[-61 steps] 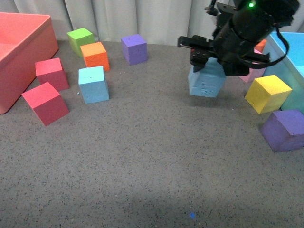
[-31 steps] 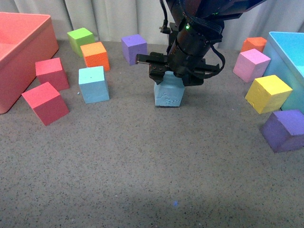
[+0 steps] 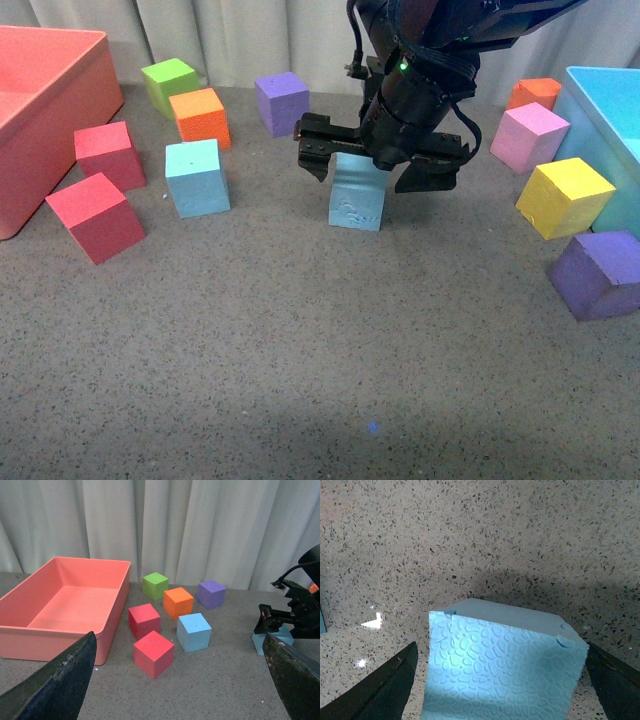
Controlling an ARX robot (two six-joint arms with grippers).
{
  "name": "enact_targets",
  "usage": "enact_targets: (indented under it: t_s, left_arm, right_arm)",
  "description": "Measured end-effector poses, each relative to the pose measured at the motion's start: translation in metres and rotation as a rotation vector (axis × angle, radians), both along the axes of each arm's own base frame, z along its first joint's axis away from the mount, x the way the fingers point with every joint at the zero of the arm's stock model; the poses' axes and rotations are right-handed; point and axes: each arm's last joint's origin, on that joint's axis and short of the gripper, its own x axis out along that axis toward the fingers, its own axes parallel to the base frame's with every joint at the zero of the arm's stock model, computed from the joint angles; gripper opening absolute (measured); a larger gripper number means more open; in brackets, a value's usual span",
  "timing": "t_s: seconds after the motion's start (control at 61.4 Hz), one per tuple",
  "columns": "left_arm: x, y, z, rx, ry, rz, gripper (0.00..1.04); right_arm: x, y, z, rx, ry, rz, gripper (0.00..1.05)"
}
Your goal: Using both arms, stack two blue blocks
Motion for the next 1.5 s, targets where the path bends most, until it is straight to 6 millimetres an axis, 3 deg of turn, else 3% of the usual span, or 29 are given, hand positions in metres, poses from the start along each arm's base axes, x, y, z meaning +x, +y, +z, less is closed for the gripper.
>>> enact_targets:
  t_s: [0.146, 0.374, 0.472, 0.553, 0.651, 0.732, 0.846, 0.993, 1.318, 1.497]
  left_arm:
    - [0.000, 0.000, 0.000, 0.000, 0.000, 0.000, 0.98]
    - [0.000, 0.000, 0.000, 0.000, 0.000, 0.000, 0.98]
    - [0.000, 0.000, 0.000, 0.000, 0.000, 0.000, 0.98]
    - [0.000, 0.000, 0.000, 0.000, 0.000, 0.000, 0.98]
    - [0.000, 0.000, 0.000, 0.000, 0.000, 0.000, 0.98]
    - [0.000, 0.000, 0.000, 0.000, 0.000, 0.000, 0.98]
    - [0.000, 0.000, 0.000, 0.000, 0.000, 0.000, 0.98]
    - [0.000, 0.000, 0.000, 0.000, 0.000, 0.000, 0.98]
    - [0.000, 0.000, 0.000, 0.000, 0.000, 0.000, 0.98]
    - [0.000, 0.000, 0.000, 0.000, 0.000, 0.000, 0.98]
  right_arm:
    - [-0.003, -0.004, 0.016, -0.003, -0.049, -0.004, 0.95]
    - [-0.019, -0.015, 0.061, -0.037, -0.223, -0.002, 0.95]
    - [-0.028, -0.020, 0.073, -0.084, -0.360, -0.002, 0.94]
    - [-0.036, -0.031, 0.075, -0.177, -0.643, -0.077, 0.83]
    - [-0.070, -0.062, 0.072, -0.163, -0.953, -0.155, 0.63]
    - [-0.101, -0.089, 0.080, -0.141, -1.080, -0.187, 0.47]
    - [-0.135, -0.117, 0.090, -0.141, -1.129, -0.200, 0.28]
    - [-0.176, -0.141, 0.083, -0.155, -1.101, -0.189, 0.01]
    - [-0.253, -0.176, 0.082, -0.159, -1.092, -0.186, 0.01]
    - [-0.276, -0.183, 0.083, -0.158, -1.091, -0.185, 0.01]
